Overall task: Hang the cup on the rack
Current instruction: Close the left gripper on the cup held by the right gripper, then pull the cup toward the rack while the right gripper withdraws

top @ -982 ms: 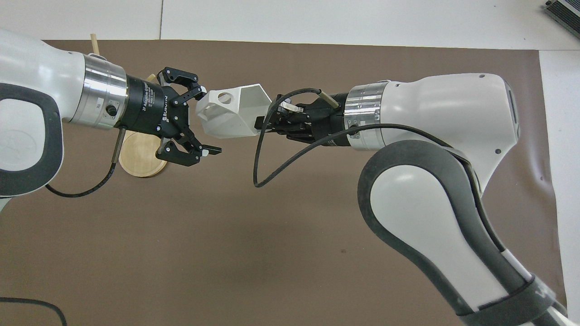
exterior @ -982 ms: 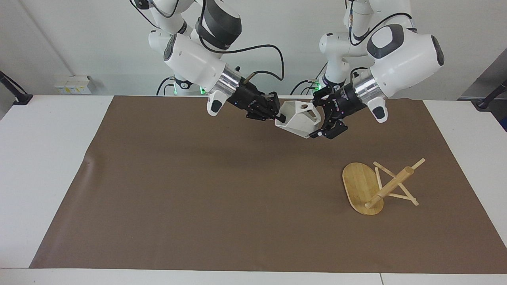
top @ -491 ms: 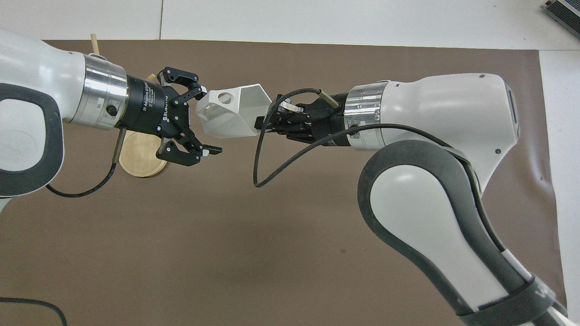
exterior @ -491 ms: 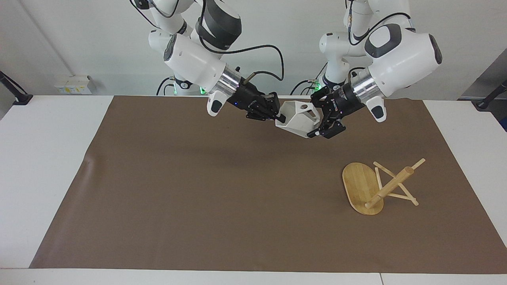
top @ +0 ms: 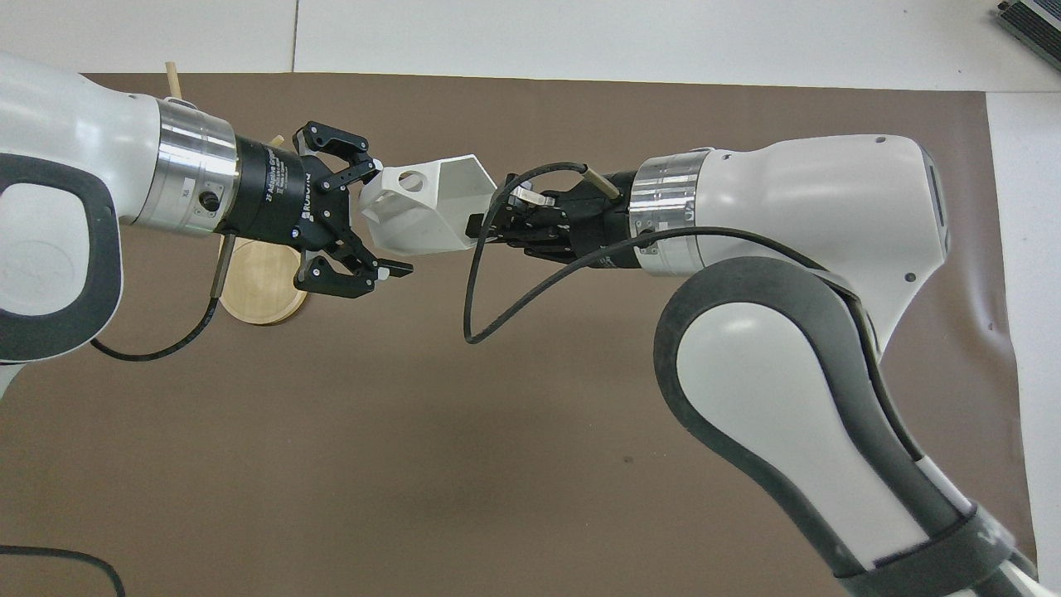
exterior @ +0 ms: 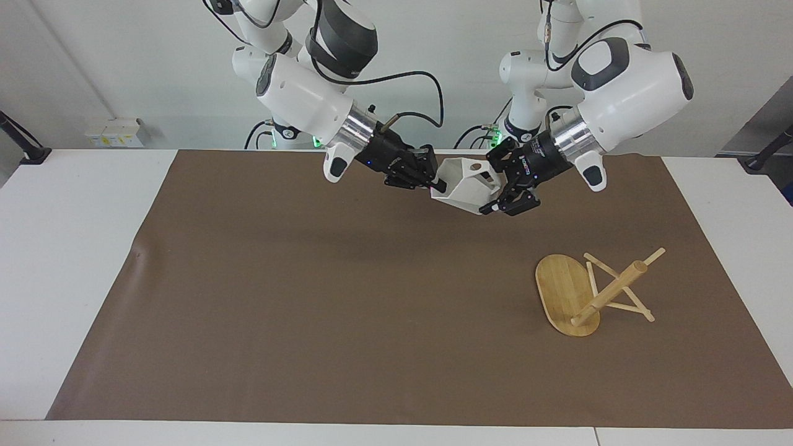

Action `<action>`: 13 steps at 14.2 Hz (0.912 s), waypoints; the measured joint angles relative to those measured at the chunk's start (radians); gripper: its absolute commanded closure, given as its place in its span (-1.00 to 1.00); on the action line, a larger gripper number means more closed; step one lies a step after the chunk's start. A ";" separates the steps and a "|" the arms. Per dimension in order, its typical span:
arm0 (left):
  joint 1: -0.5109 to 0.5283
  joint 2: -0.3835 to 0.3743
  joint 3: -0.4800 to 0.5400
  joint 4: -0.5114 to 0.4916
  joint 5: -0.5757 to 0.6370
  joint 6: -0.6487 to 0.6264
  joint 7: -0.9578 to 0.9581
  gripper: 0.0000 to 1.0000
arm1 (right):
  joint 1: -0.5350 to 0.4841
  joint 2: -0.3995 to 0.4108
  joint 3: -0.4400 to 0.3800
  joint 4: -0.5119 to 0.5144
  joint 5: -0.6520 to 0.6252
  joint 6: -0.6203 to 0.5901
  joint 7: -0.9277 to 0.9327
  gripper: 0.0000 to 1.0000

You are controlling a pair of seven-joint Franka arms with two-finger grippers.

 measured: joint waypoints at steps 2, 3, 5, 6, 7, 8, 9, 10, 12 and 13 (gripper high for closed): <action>0.000 -0.003 0.001 0.000 0.000 0.000 0.000 1.00 | 0.000 0.000 0.001 0.002 0.000 0.000 0.000 0.54; 0.000 -0.004 0.002 -0.001 0.000 0.000 0.000 1.00 | 0.001 0.000 0.001 0.002 0.001 0.000 0.000 0.24; 0.001 -0.010 0.003 -0.001 0.000 0.000 -0.003 1.00 | 0.000 0.001 0.001 0.002 0.001 0.003 0.000 -0.71; 0.001 -0.014 0.004 -0.002 0.000 0.000 -0.003 1.00 | 0.000 0.001 0.001 0.002 0.001 0.003 0.000 -1.00; 0.001 -0.017 0.004 -0.005 0.000 0.000 -0.004 1.00 | 0.000 0.001 0.001 0.002 0.001 0.003 0.000 -1.00; 0.001 -0.019 0.004 -0.008 0.000 0.000 -0.005 1.00 | 0.000 0.001 0.000 0.002 0.001 0.004 0.000 -1.00; 0.002 -0.021 0.005 -0.013 0.000 0.000 -0.006 1.00 | 0.000 0.001 0.000 0.002 0.001 0.004 0.000 -1.00; 0.002 -0.023 0.007 -0.020 0.000 0.003 -0.007 1.00 | 0.000 0.001 0.000 0.002 0.001 0.004 0.000 -1.00; 0.003 -0.031 0.009 -0.044 0.009 0.026 -0.019 1.00 | 0.000 0.001 0.000 0.002 0.001 0.004 0.000 -1.00; 0.003 -0.034 0.010 -0.058 0.027 0.047 -0.037 1.00 | 0.000 0.001 0.000 0.002 0.001 0.004 0.000 -1.00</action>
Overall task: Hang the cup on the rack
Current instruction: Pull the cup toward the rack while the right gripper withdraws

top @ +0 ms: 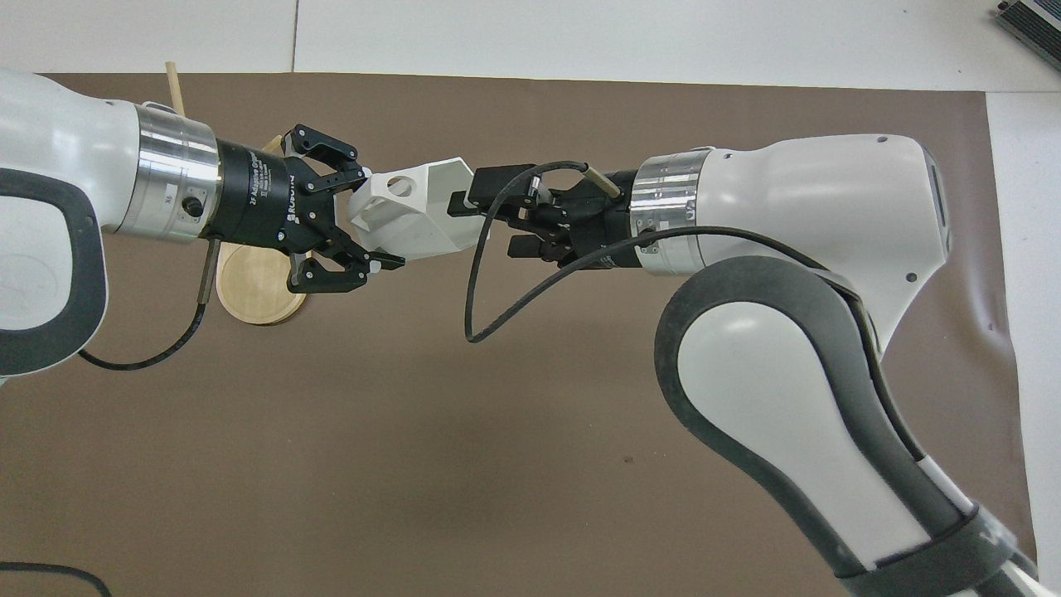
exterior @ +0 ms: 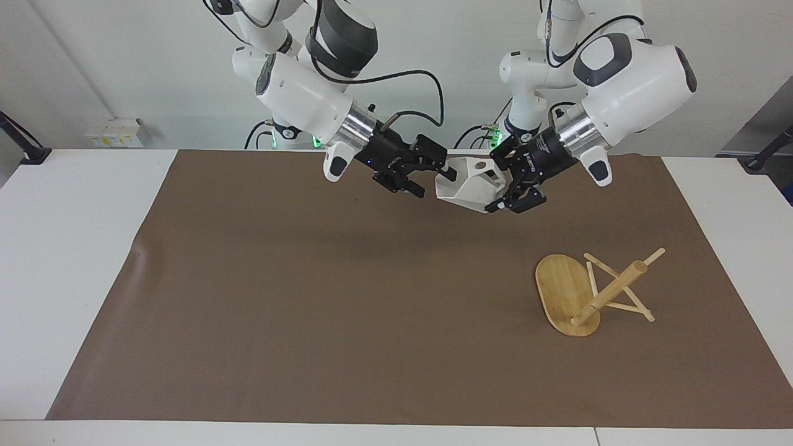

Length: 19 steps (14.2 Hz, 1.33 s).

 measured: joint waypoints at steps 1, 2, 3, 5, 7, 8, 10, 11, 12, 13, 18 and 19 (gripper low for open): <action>0.000 -0.003 0.000 -0.014 0.020 0.023 -0.020 1.00 | 0.000 0.000 -0.001 0.000 -0.003 0.000 -0.003 -1.00; 0.000 -0.007 0.001 -0.027 0.031 0.042 -0.037 1.00 | 0.000 0.000 -0.002 0.000 -0.014 0.000 -0.011 -1.00; 0.000 -0.011 0.001 -0.043 0.038 0.061 -0.056 1.00 | 0.000 0.000 -0.004 0.000 -0.035 0.000 -0.020 -1.00; 0.003 -0.023 0.004 -0.082 0.056 0.105 -0.101 1.00 | -0.002 0.000 -0.011 -0.001 -0.095 -0.001 -0.023 -1.00; 0.012 -0.039 0.004 -0.130 0.072 0.148 -0.135 1.00 | -0.003 0.000 -0.034 -0.002 -0.170 -0.020 -0.029 -1.00; 0.014 -0.049 0.005 -0.158 0.075 0.172 -0.147 1.00 | -0.004 0.000 -0.056 -0.002 -0.216 -0.048 -0.053 -1.00; 0.016 -0.069 0.007 -0.213 0.078 0.223 -0.180 1.00 | -0.006 0.000 -0.117 -0.002 -0.290 -0.118 -0.154 -1.00; 0.021 -0.078 0.007 -0.238 0.078 0.247 -0.199 1.00 | -0.008 0.000 -0.152 -0.001 -0.315 -0.152 -0.216 -1.00; 0.026 -0.086 0.008 -0.262 0.079 0.268 -0.216 1.00 | -0.010 -0.001 -0.188 -0.001 -0.344 -0.184 -0.274 -1.00; 0.029 -0.093 0.010 -0.283 0.080 0.289 -0.234 1.00 | -0.013 -0.003 -0.223 0.000 -0.382 -0.213 -0.320 -1.00; 0.044 -0.115 0.010 -0.360 0.087 0.364 -0.314 1.00 | -0.017 -0.016 -0.355 0.002 -0.642 -0.344 -0.417 -1.00; 0.050 -0.119 0.010 -0.374 0.088 0.382 -0.333 1.00 | -0.017 -0.019 -0.377 0.002 -0.680 -0.367 -0.428 -1.00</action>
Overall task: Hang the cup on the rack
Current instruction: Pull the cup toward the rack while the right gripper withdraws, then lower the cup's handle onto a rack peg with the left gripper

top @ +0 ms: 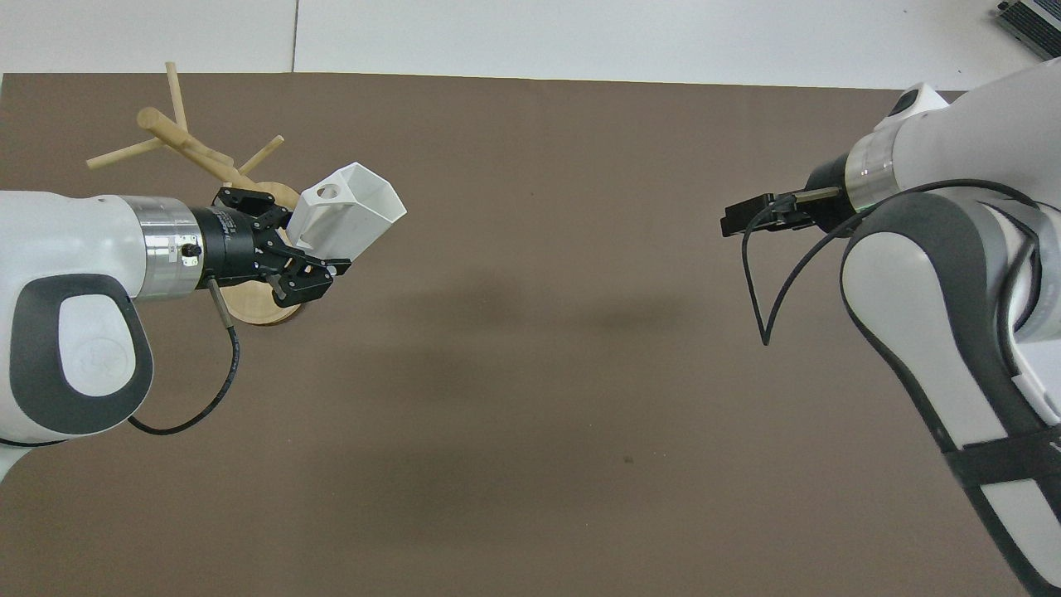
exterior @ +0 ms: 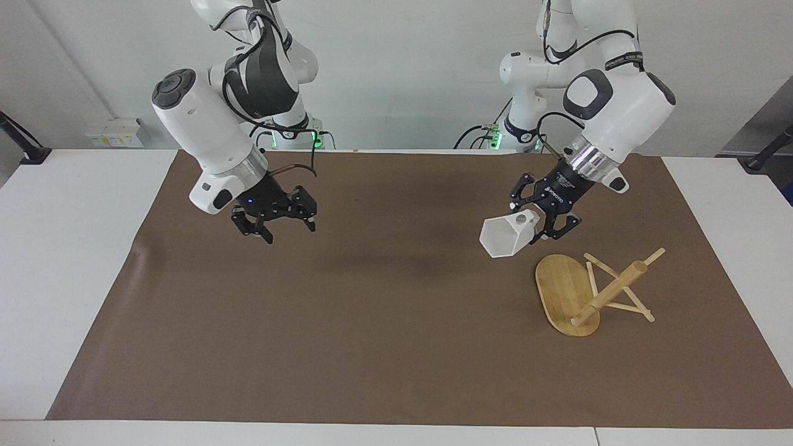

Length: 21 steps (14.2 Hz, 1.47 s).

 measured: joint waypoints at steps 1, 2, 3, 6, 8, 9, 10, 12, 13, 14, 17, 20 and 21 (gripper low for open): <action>0.003 -0.004 0.000 -0.013 0.000 0.016 -0.013 1.00 | 0.000 -0.003 -0.021 0.000 -0.031 -0.020 -0.012 -1.00; 0.004 -0.009 0.001 -0.027 0.001 0.030 -0.025 1.00 | 0.000 -0.008 -0.044 0.000 -0.065 -0.038 -0.030 -1.00; 0.004 -0.013 0.001 -0.036 0.001 0.037 -0.034 1.00 | 0.000 -0.011 -0.064 0.000 -0.093 -0.052 -0.043 -1.00; 0.034 -0.020 0.001 -0.045 0.001 0.046 -0.069 1.00 | 0.000 -0.023 -0.109 0.000 -0.177 -0.085 -0.052 -1.00; 0.064 -0.020 0.002 -0.045 0.001 0.046 -0.079 1.00 | 0.000 -0.032 -0.134 0.000 -0.214 -0.103 -0.052 -1.00; 0.071 -0.020 0.002 -0.045 0.001 0.047 -0.085 1.00 | 0.000 -0.036 -0.148 0.000 -0.220 -0.119 -0.052 -1.00; 0.075 -0.020 0.002 -0.045 0.001 0.053 -0.093 1.00 | 0.000 -0.039 -0.159 0.001 -0.222 -0.134 -0.052 -1.00; 0.082 -0.020 0.002 -0.048 0.001 0.076 -0.109 1.00 | 0.000 -0.048 -0.168 0.007 -0.222 -0.167 -0.052 -1.00; 0.086 -0.020 0.002 -0.051 0.001 0.086 -0.115 1.00 | 0.000 -0.055 -0.168 0.015 -0.222 -0.189 -0.052 -1.00; 0.088 -0.020 0.002 -0.054 0.001 0.095 -0.124 1.00 | 0.000 -0.063 -0.168 0.026 -0.222 -0.211 -0.052 -1.00; 0.089 -0.018 -0.002 -0.063 0.001 0.130 -0.151 1.00 | 0.000 -0.082 -0.168 0.062 -0.222 -0.286 -0.052 -1.00; 0.089 -0.012 -0.007 -0.077 0.001 0.169 -0.164 1.00 | 0.000 -0.105 -0.177 0.075 -0.222 -0.307 -0.052 -1.00; 0.089 -0.008 -0.008 -0.080 0.001 0.182 -0.166 1.00 | 0.000 -0.114 -0.190 0.075 -0.222 -0.308 -0.052 -1.00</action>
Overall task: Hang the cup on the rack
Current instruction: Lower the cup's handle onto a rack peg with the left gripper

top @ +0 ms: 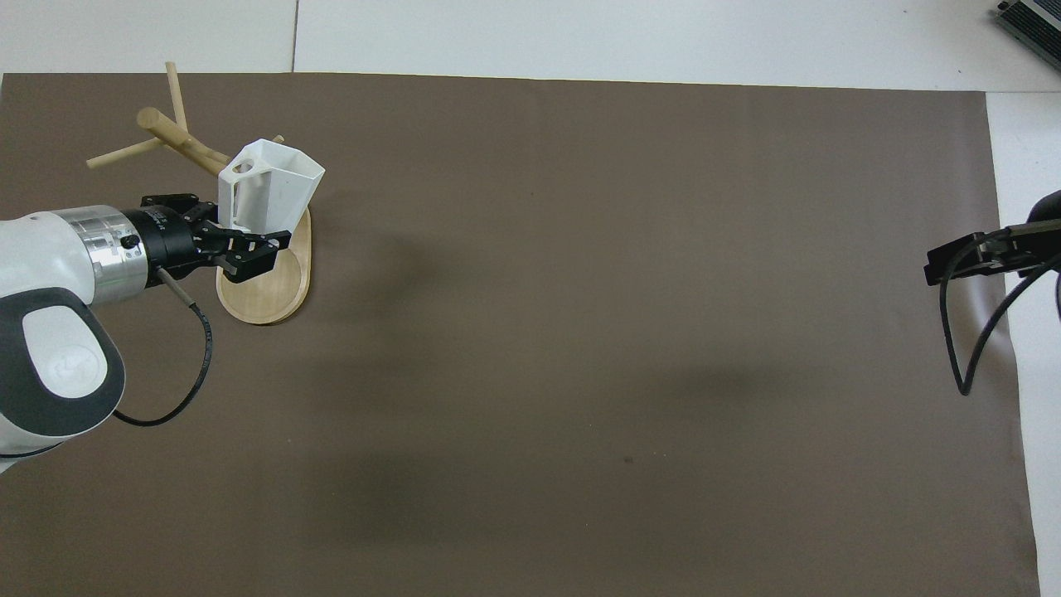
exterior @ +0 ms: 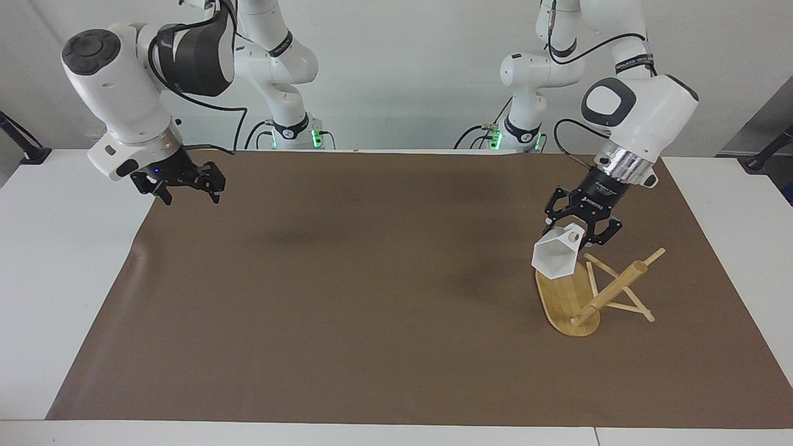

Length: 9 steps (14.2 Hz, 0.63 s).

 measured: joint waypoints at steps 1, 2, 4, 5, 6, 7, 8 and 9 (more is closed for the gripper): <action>0.000 0.004 -0.001 -0.002 0.000 0.008 -0.001 1.00 | 0.000 -0.005 -0.014 0.000 0.000 0.000 0.000 -1.00; 0.000 0.009 -0.001 -0.003 0.000 0.017 -0.002 1.00 | -0.001 -0.009 -0.024 0.000 0.000 0.000 0.000 -1.00; 0.000 0.017 -0.001 -0.003 0.000 0.031 -0.002 1.00 | -0.001 -0.011 -0.032 0.000 0.000 0.000 0.000 -1.00; 0.000 0.022 -0.001 -0.003 0.000 0.040 -0.003 1.00 | -0.001 -0.012 -0.032 0.000 0.000 0.000 0.000 -1.00; 0.000 0.026 -0.001 -0.003 0.000 0.046 -0.004 1.00 | 0.000 -0.012 -0.032 0.000 0.000 0.000 0.000 -1.00; 0.000 0.029 -0.001 -0.003 0.000 0.052 -0.009 1.00 | 0.000 -0.014 -0.032 0.001 0.000 0.000 0.000 -1.00; 0.000 0.031 -0.001 -0.003 0.000 0.057 -0.016 1.00 | 0.000 -0.018 -0.031 0.003 0.000 0.000 0.000 -1.00; 0.000 0.033 0.000 -0.003 0.000 0.059 -0.022 1.00 | 0.000 -0.024 -0.029 0.005 0.000 0.001 0.002 -1.00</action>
